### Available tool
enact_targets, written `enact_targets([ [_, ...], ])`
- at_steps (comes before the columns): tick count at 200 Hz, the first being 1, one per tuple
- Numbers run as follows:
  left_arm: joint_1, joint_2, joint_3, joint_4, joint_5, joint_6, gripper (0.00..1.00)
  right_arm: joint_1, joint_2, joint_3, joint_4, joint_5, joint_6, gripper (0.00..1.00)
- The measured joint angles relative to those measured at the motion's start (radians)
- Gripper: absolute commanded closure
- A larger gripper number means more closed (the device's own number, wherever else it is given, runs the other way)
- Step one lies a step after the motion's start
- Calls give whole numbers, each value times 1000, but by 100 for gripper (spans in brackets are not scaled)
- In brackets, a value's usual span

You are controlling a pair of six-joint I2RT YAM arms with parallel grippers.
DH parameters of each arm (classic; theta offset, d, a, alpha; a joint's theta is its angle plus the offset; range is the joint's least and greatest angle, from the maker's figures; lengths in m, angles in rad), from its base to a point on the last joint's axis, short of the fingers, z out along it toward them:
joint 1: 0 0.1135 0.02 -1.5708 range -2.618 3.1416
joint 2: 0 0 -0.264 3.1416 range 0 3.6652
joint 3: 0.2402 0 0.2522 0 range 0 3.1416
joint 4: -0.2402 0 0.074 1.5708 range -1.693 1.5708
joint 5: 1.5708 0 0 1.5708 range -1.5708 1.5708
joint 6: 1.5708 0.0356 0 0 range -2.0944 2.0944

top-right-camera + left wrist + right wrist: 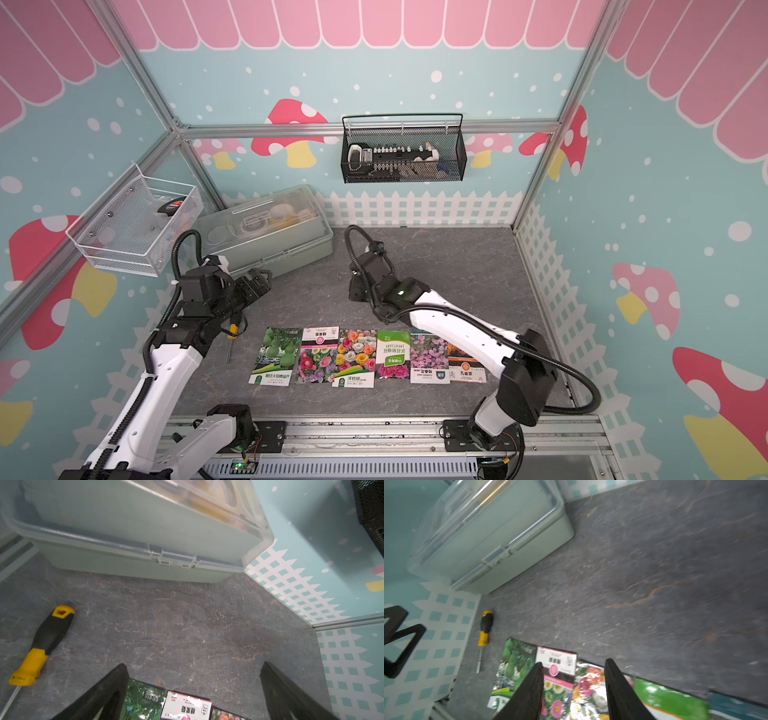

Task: Arrange the seed packets in a row
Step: Place the seed packet at the center of the board, then reset both arms

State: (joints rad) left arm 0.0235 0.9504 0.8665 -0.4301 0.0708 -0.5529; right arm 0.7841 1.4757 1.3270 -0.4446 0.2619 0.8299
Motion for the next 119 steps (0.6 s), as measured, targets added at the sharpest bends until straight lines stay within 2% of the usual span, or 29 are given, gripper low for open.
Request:
enact_targets([
  [18,1,16,-11,84,-41,34,1,-108,-85,-40,-9,68,-124,45],
  [52,3,106,-19,201,-109,92,1,-238,-216,-130,4,216,-299,45],
  [92,5,225,-29,300,-167,200,1,-408,-238,-247,33,333,-378,45],
  [119,9,235,-143,455,-181,274,1,-468,-230,-317,61,390,-412,44],
])
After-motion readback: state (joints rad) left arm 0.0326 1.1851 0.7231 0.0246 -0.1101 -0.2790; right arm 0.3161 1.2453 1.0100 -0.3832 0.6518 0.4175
